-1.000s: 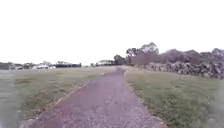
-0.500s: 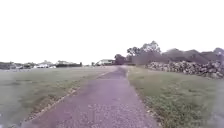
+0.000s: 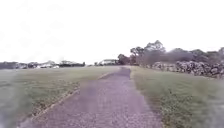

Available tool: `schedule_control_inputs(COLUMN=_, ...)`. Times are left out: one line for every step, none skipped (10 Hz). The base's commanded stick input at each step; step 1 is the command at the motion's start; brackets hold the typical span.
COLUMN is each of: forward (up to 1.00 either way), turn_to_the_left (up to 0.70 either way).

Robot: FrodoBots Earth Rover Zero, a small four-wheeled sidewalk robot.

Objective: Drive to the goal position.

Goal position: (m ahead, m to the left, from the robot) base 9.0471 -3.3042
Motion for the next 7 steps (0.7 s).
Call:
schedule_control_inputs(forward=0.85, turn_to_the_left=0.00)
schedule_control_inputs(forward=0.85, turn_to_the_left=0.00)
schedule_control_inputs(forward=0.85, turn_to_the_left=0.00)
schedule_control_inputs(forward=0.85, turn_to_the_left=0.00)
schedule_control_inputs(forward=0.85, turn_to_the_left=0.00)
schedule_control_inputs(forward=0.85, turn_to_the_left=0.00)
schedule_control_inputs(forward=0.85, turn_to_the_left=0.00)
